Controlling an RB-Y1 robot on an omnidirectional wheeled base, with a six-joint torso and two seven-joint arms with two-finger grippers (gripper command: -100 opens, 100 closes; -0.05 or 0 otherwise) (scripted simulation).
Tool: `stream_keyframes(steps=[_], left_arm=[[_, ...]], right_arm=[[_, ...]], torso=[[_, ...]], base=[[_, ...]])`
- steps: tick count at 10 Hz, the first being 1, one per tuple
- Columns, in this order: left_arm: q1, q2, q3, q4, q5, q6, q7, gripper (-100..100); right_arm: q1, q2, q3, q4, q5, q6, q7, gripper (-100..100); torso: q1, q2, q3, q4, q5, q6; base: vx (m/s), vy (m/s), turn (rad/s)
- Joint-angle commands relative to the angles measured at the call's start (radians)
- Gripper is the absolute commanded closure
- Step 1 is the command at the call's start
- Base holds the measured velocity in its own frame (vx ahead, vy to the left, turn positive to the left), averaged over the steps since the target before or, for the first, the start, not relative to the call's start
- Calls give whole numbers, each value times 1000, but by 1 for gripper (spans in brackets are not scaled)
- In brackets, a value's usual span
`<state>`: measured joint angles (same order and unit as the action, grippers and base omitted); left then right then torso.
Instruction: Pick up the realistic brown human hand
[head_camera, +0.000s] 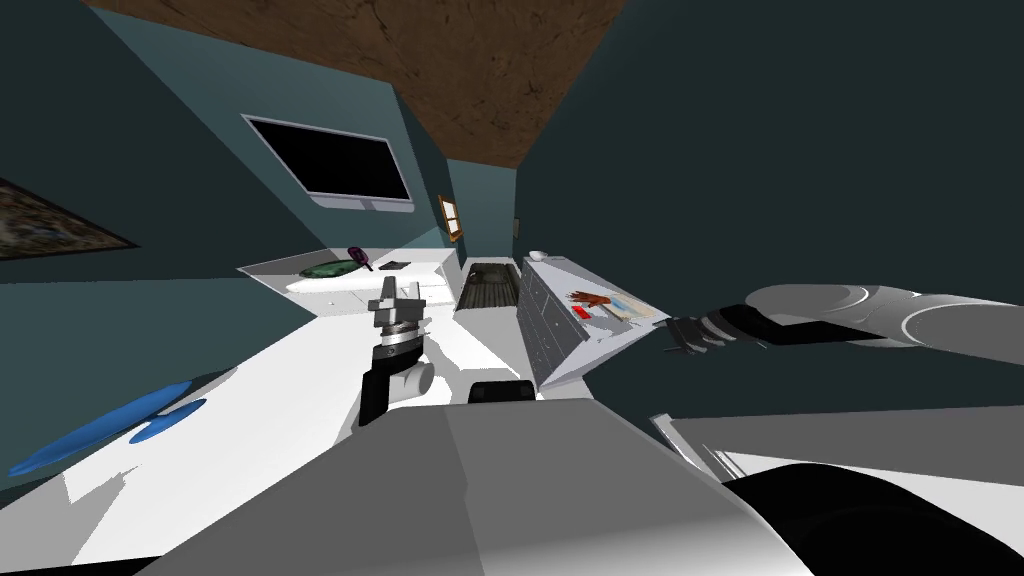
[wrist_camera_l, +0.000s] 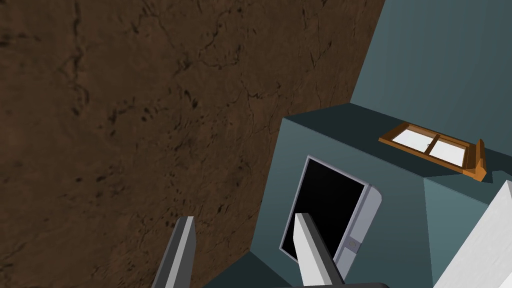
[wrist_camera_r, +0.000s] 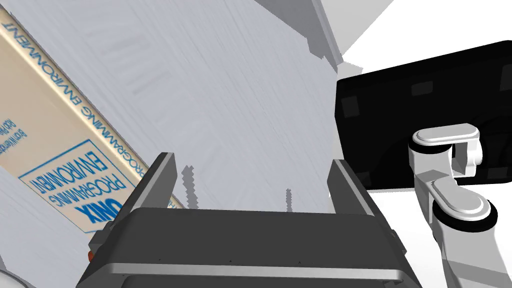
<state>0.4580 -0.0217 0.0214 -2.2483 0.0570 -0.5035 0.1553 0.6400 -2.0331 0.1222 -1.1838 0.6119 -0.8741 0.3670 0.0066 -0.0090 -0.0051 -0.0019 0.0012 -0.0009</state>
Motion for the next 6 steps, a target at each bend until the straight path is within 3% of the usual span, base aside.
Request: stream_keyframes(steps=[1, 5, 6], left_arm=[[0, 0, 0, 0, 0, 0, 0, 0], [0, 0, 0, 0, 0, 0, 0, 0], [0, 0, 0, 0, 0, 0, 0, 0]], right_arm=[[-22, -40, 29, -1, -10, 4, 2, -100], [-12, -124, 23, 20, -4, 5, 9, -100], [-12, -124, 23, 20, -4, 5, 9, -100]], torso=[[0, 0, 0, 0, 0, 0], [0, 1, 0, 0, 0, 0], [2, -1, -1, 0, 0, 0]], base=[[132, 90, 50], [122, 86, 99], [131, 68, 41]])
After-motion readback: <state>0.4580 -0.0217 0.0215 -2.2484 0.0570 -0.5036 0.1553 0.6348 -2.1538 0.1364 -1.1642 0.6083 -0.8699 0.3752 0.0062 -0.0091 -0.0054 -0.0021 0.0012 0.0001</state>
